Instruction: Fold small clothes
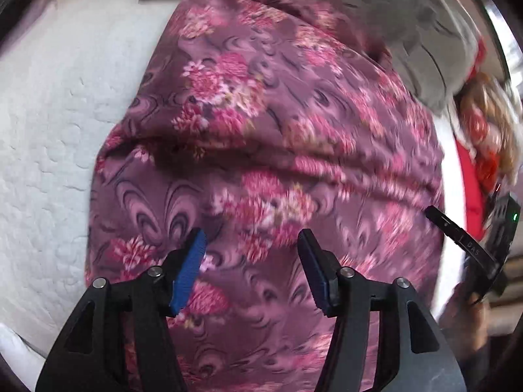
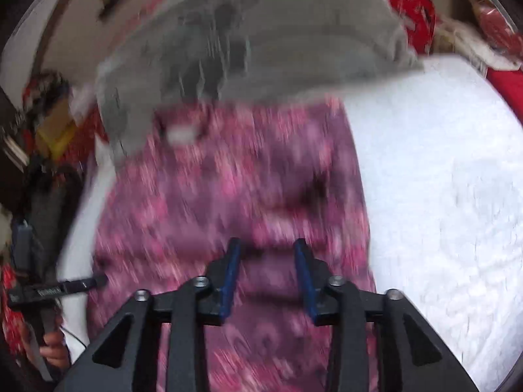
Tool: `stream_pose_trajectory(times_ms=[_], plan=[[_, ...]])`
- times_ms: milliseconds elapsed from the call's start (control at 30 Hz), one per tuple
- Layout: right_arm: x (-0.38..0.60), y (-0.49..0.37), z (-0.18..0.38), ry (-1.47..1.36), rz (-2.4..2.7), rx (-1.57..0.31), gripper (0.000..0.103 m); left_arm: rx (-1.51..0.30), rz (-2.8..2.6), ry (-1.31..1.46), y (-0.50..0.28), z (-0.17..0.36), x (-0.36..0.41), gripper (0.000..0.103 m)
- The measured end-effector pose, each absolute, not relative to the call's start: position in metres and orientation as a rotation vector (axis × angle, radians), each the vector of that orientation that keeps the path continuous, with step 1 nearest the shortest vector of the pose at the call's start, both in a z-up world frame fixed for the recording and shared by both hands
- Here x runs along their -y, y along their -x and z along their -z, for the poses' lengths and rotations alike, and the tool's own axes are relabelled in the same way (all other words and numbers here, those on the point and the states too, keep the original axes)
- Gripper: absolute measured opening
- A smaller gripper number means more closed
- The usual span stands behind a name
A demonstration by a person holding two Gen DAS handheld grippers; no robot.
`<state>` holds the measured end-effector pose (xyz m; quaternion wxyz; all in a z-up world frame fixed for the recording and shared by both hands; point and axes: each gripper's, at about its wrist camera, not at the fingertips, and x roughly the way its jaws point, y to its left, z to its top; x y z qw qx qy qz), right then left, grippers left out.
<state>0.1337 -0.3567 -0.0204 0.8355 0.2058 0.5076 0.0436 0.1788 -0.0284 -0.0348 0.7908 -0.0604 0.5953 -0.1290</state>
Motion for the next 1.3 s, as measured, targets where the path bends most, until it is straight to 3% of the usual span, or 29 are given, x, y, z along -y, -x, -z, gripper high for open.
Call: stream_pose_trajectory(times_ms=[100, 633, 700, 800, 1067, 1300], plan=[[0.356, -0.113, 0.019, -0.411, -0.105, -1.096, 0.039, -1.31, 0.287, 0.071, -0.16, 0.033, 0.035, 0.064], [0.366, 0.018, -0.004, -0.402, -0.079, -1.18, 0.04, -1.436, 0.348, 0.163, -0.057, 0.02, -0.039, 0.064], [0.37, 0.036, -0.011, -0.376, -0.092, -1.189, 0.051, -1.434, 0.331, 0.173, -0.05, 0.019, -0.057, 0.064], [0.373, 0.069, -0.005, -0.372, -0.13, -1.214, 0.055, -1.473, 0.316, 0.235, -0.04, 0.03, -0.084, 0.064], [0.368, 0.141, 0.066, -0.752, -0.261, -1.219, 0.056, -1.577, 0.38, 0.433, 0.0, 0.058, -0.121, 0.064], [0.379, 0.166, 0.125, -1.169, -0.326, -1.081, 0.062, -1.572, 0.425, 0.386, 0.015, 0.048, -0.107, 0.064]])
